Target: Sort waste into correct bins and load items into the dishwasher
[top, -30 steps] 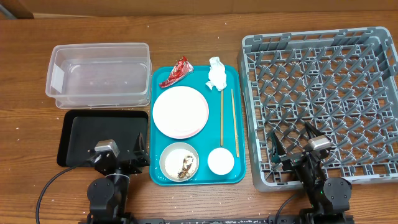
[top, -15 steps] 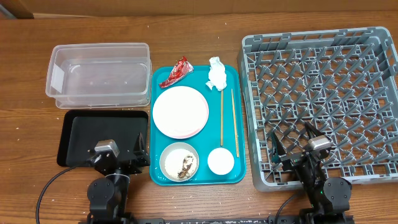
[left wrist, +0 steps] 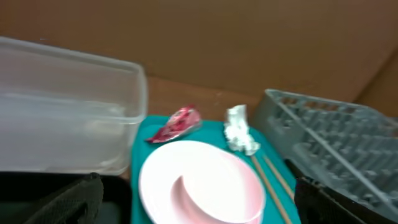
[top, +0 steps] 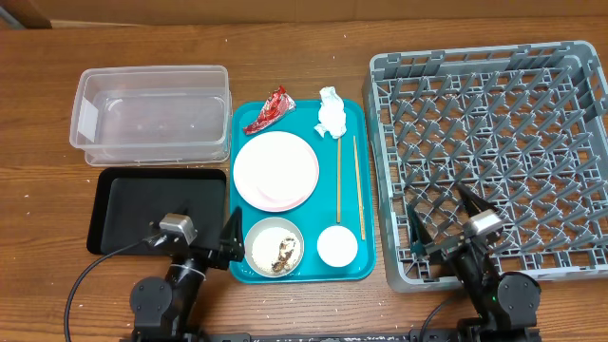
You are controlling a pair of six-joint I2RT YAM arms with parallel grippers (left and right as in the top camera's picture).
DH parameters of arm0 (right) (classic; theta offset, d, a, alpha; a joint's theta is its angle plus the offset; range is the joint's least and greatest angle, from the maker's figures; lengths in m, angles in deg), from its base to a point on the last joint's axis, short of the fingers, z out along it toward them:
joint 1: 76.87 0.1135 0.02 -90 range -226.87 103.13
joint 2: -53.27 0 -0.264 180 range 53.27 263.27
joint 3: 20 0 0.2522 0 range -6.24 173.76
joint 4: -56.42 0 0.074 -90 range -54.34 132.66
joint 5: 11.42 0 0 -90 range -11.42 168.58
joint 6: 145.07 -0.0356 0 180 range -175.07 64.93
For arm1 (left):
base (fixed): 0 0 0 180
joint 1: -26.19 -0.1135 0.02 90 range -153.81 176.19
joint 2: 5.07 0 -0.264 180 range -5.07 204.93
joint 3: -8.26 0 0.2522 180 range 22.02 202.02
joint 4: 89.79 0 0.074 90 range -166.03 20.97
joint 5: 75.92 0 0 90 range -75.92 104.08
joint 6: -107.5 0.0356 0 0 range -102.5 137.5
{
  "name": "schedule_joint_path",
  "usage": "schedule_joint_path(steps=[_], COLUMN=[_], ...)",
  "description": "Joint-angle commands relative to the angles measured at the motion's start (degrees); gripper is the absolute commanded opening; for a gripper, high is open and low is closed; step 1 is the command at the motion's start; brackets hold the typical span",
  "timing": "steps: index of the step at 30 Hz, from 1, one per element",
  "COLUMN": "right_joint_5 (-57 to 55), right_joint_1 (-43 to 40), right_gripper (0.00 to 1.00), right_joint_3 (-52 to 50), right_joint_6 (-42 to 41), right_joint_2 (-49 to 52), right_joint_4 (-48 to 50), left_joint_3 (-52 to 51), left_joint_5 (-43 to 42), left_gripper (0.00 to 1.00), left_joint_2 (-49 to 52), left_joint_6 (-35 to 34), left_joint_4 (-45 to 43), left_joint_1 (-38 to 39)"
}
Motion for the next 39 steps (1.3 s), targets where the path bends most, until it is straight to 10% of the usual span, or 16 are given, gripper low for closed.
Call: schedule_joint_path(steps=[1, 9, 17, 25, 39], right_joint_5=[5.7, 3.7, 1.7, 3.1, -1.8], right_joint_1=[-0.1, -0.1, -0.1, -0.1, -0.1], right_gripper=[1.00, 1.00, 1.00, 1.00, 1.00], right_joint_3=[0.6, 14.5, 40.1, 60.0, 62.6], right_joint_6=[-7.3, -13.1, -12.6, -12.9, -22.6], right_joint_2=[-0.7, 3.9, 28.8, 49.7, 55.2], right_joint_4=[1.1, -9.7, -36.3, -51.6, -53.8], left_joint_3=[3.8, 25.6, 56.5, 64.4, 64.1], left_joint_5=[-5.3, -5.1, -16.0, -32.9, 11.7], left_gripper=[1.00, 1.00, 1.00, 1.00, 0.83], left_joint_2=[-0.4, 16.4, 48.7, 65.0, 81.9], left_joint_6=[-2.3, -1.9, 1.4, -0.3, -7.2], left_joint_4=[-0.2, 13.5, 40.6, 43.6, 51.2], left_joint_1=[-0.6, -0.6, 0.5, 2.8, 38.1])
